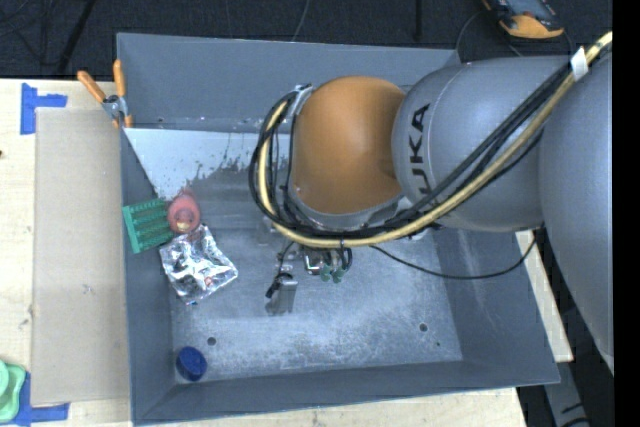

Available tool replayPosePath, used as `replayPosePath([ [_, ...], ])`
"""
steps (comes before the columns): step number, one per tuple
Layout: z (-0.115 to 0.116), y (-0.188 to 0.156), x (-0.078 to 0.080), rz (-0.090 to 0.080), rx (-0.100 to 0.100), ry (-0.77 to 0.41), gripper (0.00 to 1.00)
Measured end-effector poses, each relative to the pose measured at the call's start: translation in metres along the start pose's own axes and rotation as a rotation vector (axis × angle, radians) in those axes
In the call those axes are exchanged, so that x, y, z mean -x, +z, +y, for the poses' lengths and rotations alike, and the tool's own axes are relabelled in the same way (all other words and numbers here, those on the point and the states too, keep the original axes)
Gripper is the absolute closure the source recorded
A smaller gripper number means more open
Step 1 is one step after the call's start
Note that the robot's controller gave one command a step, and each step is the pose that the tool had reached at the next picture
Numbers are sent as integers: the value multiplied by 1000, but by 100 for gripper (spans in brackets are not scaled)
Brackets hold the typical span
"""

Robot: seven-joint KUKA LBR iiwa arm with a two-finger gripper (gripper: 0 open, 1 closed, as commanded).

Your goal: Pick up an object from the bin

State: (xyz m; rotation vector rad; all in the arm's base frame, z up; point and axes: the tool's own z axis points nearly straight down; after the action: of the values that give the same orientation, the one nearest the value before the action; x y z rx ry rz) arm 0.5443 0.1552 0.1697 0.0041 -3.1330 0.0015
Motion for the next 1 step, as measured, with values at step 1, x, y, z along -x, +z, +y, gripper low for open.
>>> replayPosePath([
  [1, 55, 64, 45, -6, 1, -217, 0],
])
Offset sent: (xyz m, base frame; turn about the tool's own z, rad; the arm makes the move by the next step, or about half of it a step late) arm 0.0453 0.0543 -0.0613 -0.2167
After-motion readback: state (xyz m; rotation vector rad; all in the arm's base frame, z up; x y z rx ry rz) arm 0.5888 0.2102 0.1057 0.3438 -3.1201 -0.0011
